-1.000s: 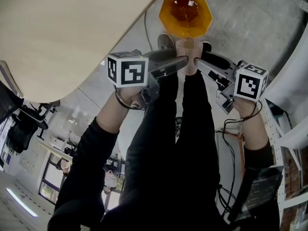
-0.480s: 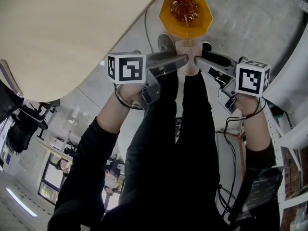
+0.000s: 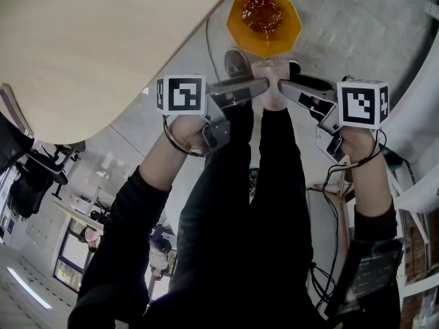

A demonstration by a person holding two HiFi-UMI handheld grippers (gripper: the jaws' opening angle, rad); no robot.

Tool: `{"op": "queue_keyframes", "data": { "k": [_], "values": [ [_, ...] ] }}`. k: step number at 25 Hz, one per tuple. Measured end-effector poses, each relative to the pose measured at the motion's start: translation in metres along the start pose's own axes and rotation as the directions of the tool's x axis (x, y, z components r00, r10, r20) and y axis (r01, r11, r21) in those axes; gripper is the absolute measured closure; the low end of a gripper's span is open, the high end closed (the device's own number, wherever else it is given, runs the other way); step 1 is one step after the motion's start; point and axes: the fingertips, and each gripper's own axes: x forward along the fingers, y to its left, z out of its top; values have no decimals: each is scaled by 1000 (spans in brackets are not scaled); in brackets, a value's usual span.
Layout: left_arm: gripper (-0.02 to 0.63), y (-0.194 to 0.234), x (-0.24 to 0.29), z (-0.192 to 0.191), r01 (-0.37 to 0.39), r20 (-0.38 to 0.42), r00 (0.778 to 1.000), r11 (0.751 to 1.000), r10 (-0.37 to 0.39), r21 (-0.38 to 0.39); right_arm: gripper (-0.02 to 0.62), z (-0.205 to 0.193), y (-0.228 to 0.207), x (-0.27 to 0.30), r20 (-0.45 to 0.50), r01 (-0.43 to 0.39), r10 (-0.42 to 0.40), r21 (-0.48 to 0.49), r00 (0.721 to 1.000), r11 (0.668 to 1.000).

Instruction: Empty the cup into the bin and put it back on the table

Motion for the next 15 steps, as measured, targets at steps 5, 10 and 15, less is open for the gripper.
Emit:
{"op": "queue_keyframes", "data": {
  "k": [5, 10, 15],
  "values": [
    [359, 0, 1, -1, 27, 22, 999, 998, -26, -49, 390, 2, 0, -2, -18, 20, -20, -17, 1000, 1000],
    [359, -2, 0, -2, 42, 39, 998, 998, -40, -49, 390, 1, 1, -4, -5, 26, -26, -40, 1000, 999],
    [359, -27, -8, -5, 48, 48, 998, 999, -49, 15, 393, 1, 23, -18, 40, -5, 8, -74, 999, 997]
  ]
}}
